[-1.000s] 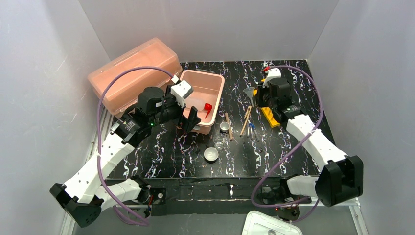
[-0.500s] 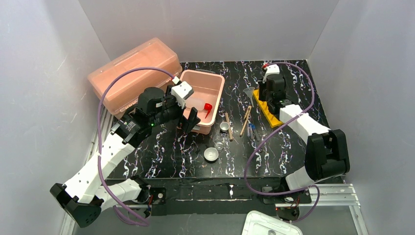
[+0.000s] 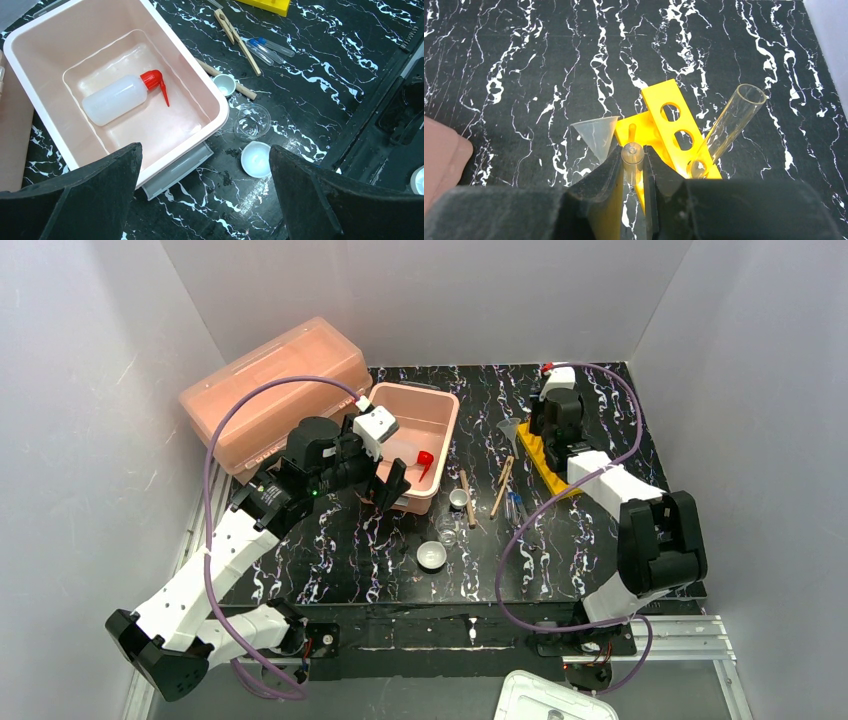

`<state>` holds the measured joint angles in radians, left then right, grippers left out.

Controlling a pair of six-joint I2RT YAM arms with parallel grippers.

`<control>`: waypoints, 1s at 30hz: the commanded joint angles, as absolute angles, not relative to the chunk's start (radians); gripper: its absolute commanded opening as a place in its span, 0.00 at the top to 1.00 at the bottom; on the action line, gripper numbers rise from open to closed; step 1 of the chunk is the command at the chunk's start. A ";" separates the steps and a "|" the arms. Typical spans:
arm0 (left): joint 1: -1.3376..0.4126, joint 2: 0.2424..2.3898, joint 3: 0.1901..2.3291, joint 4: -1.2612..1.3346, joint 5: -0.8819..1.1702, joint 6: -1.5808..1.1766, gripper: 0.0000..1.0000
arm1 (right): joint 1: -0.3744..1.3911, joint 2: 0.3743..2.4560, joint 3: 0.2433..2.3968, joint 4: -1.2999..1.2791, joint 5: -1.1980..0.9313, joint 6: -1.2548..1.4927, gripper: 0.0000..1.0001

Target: Organize the chemistry lab equipment

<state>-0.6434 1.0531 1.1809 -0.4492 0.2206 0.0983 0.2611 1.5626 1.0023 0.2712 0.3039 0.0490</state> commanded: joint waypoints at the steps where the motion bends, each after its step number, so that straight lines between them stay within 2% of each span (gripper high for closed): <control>1: -0.640 1.048 1.186 -0.443 0.209 0.114 0.02 | 0.255 1.592 1.001 0.399 0.369 0.054 0.95; 30: -0.640 1.061 1.199 -0.438 0.194 0.130 0.02 | 0.248 1.672 1.031 0.376 0.395 0.086 0.95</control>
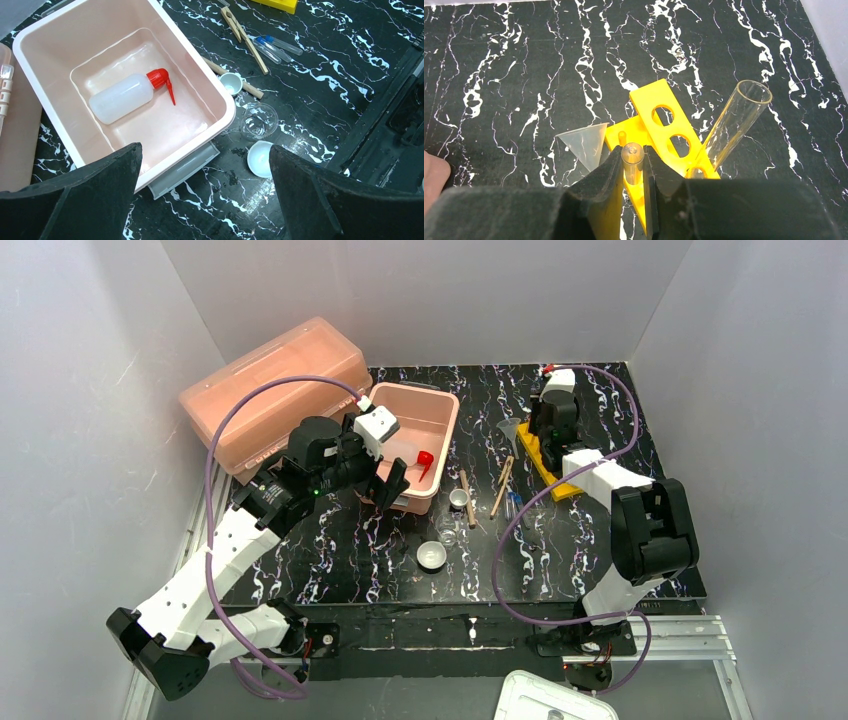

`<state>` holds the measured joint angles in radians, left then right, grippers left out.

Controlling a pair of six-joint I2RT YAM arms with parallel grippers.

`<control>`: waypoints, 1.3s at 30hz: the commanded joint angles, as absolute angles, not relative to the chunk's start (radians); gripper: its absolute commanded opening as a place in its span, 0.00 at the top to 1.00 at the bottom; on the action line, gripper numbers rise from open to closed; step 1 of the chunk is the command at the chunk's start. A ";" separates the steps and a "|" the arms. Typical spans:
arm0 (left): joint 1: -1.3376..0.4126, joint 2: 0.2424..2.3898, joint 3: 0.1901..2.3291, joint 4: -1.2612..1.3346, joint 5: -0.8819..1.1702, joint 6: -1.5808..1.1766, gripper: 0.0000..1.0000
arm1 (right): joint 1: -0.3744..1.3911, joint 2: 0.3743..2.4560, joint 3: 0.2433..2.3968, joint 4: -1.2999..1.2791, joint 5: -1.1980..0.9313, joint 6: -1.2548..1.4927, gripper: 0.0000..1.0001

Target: Organize the chemistry lab equipment

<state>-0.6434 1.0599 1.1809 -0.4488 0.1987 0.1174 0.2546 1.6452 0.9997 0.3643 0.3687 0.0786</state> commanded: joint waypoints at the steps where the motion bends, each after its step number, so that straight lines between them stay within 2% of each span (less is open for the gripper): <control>1: -0.639 1.061 1.200 -0.439 0.193 0.130 0.02 | 0.248 1.674 1.035 0.372 0.396 0.086 0.95; 18: -0.637 1.060 1.197 -0.426 0.182 0.140 0.02 | 0.248 1.681 1.052 0.345 0.410 0.091 0.95; 39: -0.636 1.067 1.192 -0.421 0.179 0.137 0.02 | 0.244 1.680 1.064 0.440 0.421 0.093 0.99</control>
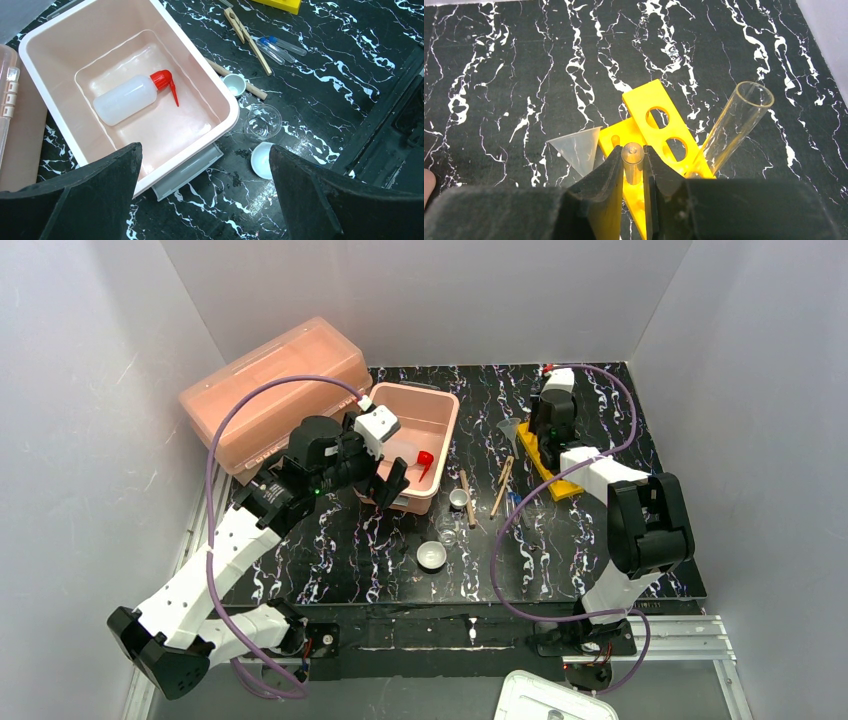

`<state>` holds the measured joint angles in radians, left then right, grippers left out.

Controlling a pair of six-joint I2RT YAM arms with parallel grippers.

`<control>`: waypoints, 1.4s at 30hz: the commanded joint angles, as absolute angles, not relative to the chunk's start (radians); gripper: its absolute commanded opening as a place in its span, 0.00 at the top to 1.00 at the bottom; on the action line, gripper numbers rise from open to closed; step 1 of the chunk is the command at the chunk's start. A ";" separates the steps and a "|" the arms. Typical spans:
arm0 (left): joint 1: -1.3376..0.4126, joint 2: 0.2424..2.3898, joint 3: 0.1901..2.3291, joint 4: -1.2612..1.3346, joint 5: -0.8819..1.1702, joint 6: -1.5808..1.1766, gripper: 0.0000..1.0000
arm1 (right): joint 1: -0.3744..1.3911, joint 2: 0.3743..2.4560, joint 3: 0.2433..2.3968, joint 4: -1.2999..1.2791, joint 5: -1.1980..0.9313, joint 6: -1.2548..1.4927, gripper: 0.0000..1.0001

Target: Organize the chemistry lab equipment

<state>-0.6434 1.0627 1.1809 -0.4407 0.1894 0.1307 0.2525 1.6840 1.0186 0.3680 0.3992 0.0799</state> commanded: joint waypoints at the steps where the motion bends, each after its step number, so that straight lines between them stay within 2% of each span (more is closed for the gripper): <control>1: -0.636 1.068 1.191 -0.421 0.179 0.137 0.02 | 0.244 1.680 1.066 0.441 0.419 0.093 0.99; 21: -0.629 1.068 1.195 -0.411 0.178 0.141 0.02 | 0.242 1.707 1.080 0.357 0.403 0.120 0.99; 37: -0.621 1.059 1.189 -0.399 0.177 0.152 0.02 | 0.256 1.652 1.034 0.289 0.414 0.144 0.98; 40: -0.620 1.058 1.188 -0.396 0.177 0.154 0.02 | 0.266 1.631 1.006 0.302 0.437 0.142 0.87; 42: -0.619 1.057 1.188 -0.393 0.177 0.156 0.02 | 0.270 1.619 0.987 0.320 0.442 0.142 0.74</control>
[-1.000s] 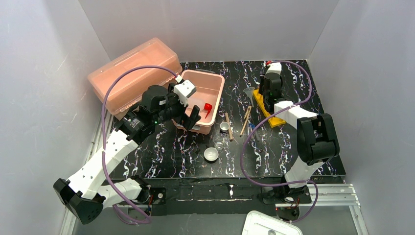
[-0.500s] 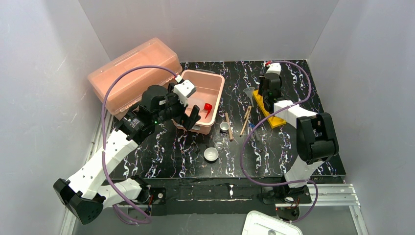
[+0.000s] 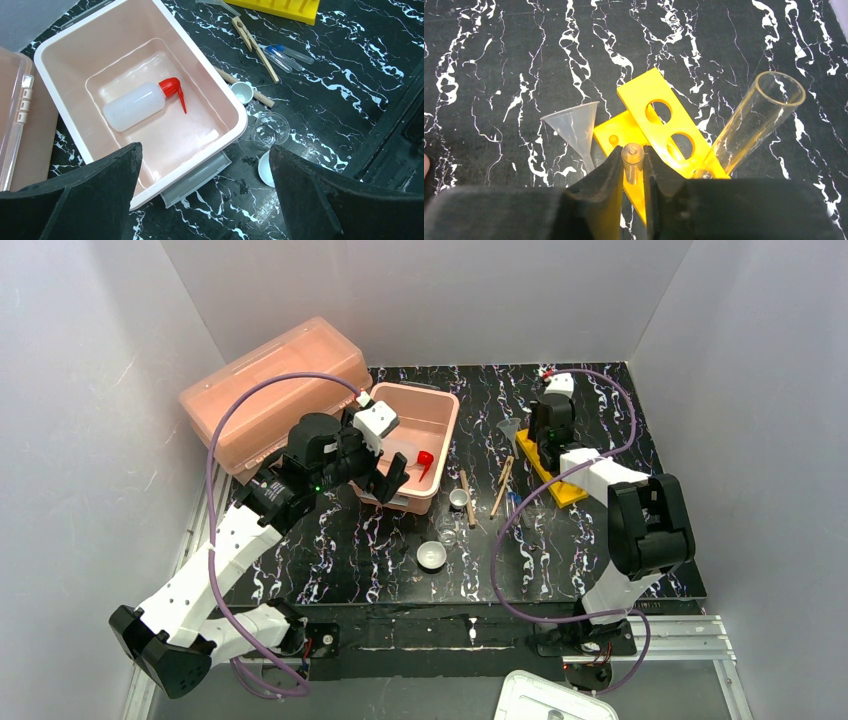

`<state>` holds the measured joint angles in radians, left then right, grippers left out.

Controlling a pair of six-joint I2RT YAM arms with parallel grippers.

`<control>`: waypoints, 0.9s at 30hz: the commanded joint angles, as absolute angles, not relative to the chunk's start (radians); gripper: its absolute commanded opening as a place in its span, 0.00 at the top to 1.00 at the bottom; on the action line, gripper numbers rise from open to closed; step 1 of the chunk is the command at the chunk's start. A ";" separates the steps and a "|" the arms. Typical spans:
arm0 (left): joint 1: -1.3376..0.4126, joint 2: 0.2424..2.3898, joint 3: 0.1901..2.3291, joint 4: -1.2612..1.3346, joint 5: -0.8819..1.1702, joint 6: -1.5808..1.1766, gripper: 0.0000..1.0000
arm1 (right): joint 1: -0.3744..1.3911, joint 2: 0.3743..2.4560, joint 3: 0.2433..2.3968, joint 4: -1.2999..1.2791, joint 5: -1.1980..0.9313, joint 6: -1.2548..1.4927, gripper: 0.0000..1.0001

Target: Organize the chemistry lab equipment

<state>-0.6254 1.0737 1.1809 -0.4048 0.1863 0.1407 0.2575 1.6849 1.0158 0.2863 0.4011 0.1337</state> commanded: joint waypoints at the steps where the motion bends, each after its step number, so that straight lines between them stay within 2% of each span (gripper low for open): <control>1: -0.617 1.058 1.188 -0.392 0.176 0.157 0.02 | 0.271 1.614 0.978 0.327 0.444 0.140 0.67; 3: -0.615 1.057 1.190 -0.391 0.176 0.160 0.02 | 0.274 1.608 0.971 0.334 0.447 0.140 0.58; 8: -0.609 1.056 1.191 -0.390 0.173 0.168 0.02 | 0.281 1.589 0.943 0.360 0.442 0.148 0.44; 11: -0.606 1.056 1.193 -0.393 0.176 0.169 0.02 | 0.290 1.566 0.935 0.366 0.445 0.146 0.39; 15: -0.606 1.061 1.202 -0.394 0.178 0.166 0.02 | 0.306 1.519 0.945 0.358 0.425 0.143 0.41; 19: -0.594 1.070 1.211 -0.403 0.176 0.152 0.02 | 0.313 1.500 1.007 0.269 0.314 0.181 0.45; 24: -0.570 1.071 1.195 -0.409 0.183 0.132 0.02 | 0.356 1.590 1.137 0.055 0.217 0.224 0.44; 27: -0.559 1.069 1.187 -0.407 0.190 0.129 0.02 | 0.371 1.687 1.231 -0.088 0.230 0.254 0.49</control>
